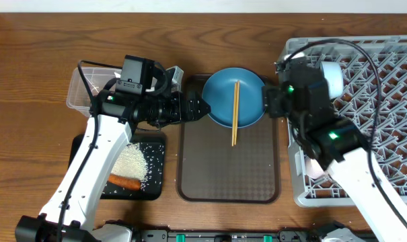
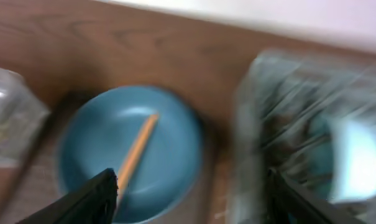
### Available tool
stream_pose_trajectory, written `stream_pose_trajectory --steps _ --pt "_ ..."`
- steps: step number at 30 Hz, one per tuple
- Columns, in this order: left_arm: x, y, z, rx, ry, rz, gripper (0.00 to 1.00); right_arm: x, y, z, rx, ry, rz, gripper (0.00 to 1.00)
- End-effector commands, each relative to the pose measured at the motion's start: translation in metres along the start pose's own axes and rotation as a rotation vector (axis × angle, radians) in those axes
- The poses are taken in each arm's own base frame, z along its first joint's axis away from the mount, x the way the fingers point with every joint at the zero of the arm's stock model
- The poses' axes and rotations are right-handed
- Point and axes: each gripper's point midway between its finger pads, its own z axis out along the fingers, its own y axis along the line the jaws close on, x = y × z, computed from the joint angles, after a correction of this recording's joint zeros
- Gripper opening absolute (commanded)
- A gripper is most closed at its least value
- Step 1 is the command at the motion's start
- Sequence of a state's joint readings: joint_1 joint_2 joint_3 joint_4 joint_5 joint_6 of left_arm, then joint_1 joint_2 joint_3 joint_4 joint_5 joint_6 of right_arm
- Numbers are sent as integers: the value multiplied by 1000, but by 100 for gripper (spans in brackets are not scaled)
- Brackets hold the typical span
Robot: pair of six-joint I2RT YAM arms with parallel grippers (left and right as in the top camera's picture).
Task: Sort waste into correct bins and load items into the dishwasher rack
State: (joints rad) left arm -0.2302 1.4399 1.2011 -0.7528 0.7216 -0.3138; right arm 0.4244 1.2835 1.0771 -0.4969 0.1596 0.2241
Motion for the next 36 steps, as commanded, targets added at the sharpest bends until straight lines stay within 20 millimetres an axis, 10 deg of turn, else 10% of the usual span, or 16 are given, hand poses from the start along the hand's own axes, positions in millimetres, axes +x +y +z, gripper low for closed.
stream_pose_trajectory --steps 1,10,16,36 --pt "-2 -1 -4 -5 -16 17 98 26 27 20 -93 129 285 75" --pt "-2 -1 -4 -5 -16 17 98 85 58 88 -71 304 283 63" --pt "-2 -1 -4 -5 -16 17 98 110 61 118 -50 355 269 38" --pt "-2 -1 -4 -5 -16 17 98 138 56 124 -1 439 276 22"
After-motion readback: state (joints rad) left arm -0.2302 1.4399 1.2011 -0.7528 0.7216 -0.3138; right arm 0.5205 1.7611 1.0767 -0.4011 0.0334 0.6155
